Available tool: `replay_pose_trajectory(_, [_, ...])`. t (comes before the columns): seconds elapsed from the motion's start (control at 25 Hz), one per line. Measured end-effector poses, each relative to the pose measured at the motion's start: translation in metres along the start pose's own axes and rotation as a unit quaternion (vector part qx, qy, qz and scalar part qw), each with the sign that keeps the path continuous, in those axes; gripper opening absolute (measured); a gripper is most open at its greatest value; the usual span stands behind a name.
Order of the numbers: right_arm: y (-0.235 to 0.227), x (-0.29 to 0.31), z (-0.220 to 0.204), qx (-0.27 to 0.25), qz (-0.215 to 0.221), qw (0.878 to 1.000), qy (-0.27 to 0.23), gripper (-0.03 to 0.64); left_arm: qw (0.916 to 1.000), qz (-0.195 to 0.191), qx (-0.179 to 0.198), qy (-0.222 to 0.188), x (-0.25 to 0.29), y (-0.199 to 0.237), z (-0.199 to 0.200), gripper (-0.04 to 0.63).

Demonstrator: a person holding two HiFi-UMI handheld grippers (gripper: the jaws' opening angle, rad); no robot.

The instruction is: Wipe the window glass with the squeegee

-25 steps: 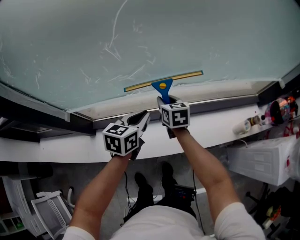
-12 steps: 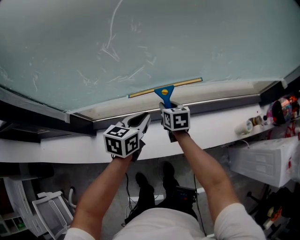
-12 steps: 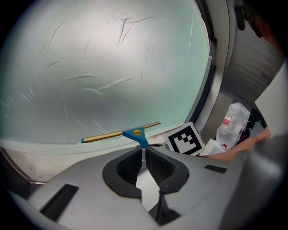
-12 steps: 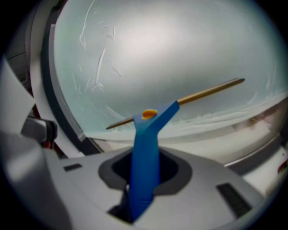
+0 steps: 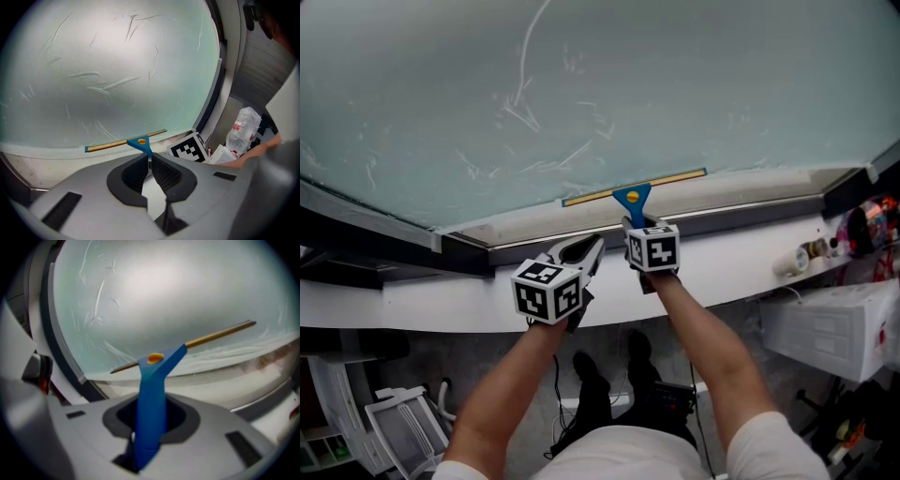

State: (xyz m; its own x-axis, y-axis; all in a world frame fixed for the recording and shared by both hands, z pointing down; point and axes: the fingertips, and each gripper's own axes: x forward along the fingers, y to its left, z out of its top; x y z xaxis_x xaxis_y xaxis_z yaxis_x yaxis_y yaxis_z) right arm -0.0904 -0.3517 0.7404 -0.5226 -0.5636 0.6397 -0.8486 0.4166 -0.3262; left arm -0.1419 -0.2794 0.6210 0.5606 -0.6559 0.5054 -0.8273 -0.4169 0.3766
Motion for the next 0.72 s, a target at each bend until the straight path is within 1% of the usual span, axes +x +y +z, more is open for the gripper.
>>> replay_pose_trajectory(0.24, [-0.004, 0.004, -0.013, 0.006, 0.001, 1.0, 0.011, 0.104, 1.0, -0.003, -0.004, 0.006, 0.005, -0.001, -0.007, 0.048])
replay_pose_trajectory(0.44, [-0.009, 0.005, -0.022, 0.0, -0.002, 1.0, 0.024, 0.104, 1.0, -0.002, -0.004, 0.008, 0.006, 0.0, -0.01, 0.048])
replay_pose_trajectory(0.72, [-0.007, 0.003, -0.03, 0.006, 0.007, 0.999, 0.036, 0.104, 1.0, -0.004, -0.006, 0.003, 0.01, -0.004, -0.008, 0.048])
